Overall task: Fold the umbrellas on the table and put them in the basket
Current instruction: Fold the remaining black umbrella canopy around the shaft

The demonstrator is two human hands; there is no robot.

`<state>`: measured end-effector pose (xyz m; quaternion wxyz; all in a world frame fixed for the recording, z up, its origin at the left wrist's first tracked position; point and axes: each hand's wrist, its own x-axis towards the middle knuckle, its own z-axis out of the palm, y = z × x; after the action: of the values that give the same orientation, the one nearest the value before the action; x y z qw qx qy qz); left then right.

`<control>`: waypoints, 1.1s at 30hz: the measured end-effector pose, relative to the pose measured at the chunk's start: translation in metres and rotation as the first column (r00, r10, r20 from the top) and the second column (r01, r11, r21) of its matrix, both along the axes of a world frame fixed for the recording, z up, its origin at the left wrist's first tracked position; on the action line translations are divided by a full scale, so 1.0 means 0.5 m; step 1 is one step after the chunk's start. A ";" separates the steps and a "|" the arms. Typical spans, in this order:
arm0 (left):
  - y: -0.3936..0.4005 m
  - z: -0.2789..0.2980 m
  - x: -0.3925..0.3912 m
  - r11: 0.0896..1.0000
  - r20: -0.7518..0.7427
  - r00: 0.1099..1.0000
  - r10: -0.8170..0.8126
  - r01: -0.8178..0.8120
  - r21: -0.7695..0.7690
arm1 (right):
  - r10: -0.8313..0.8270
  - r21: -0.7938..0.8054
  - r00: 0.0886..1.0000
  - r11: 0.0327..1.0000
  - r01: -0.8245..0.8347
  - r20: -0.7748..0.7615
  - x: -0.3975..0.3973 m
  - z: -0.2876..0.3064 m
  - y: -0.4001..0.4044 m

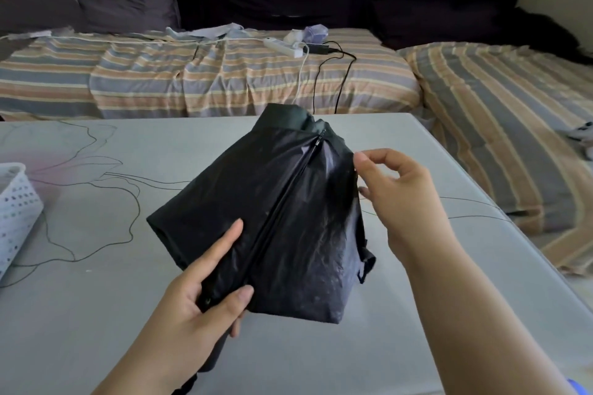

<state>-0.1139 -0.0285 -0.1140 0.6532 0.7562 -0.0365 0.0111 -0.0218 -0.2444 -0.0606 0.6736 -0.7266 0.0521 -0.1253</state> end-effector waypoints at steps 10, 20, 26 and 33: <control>0.002 -0.004 -0.003 0.991 -0.013 0.998 -0.057 0.058 0.119 | 0.104 0.040 0.993 0.993 -0.107 0.061 0.001 0.018 -0.016; -0.008 0.004 -0.015 0.978 -0.046 0.995 -0.090 0.097 0.185 | 0.122 0.056 0.992 0.991 -0.119 -0.043 -0.005 0.027 -0.028; -0.014 0.006 -0.014 0.986 -0.044 0.995 -0.095 0.100 0.132 | 0.125 0.140 0.992 0.982 -0.125 0.010 -0.009 0.024 0.003; -0.018 0.011 -0.019 0.962 -0.110 0.974 -0.200 0.174 -0.209 | 0.064 0.287 0.997 0.955 -0.074 0.043 0.007 0.021 0.017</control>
<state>-0.1232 -0.0377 -0.1085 0.7243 0.6797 -0.0638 -0.0964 -0.0183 -0.2360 -0.0502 0.7771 -0.6197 0.0334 -0.1048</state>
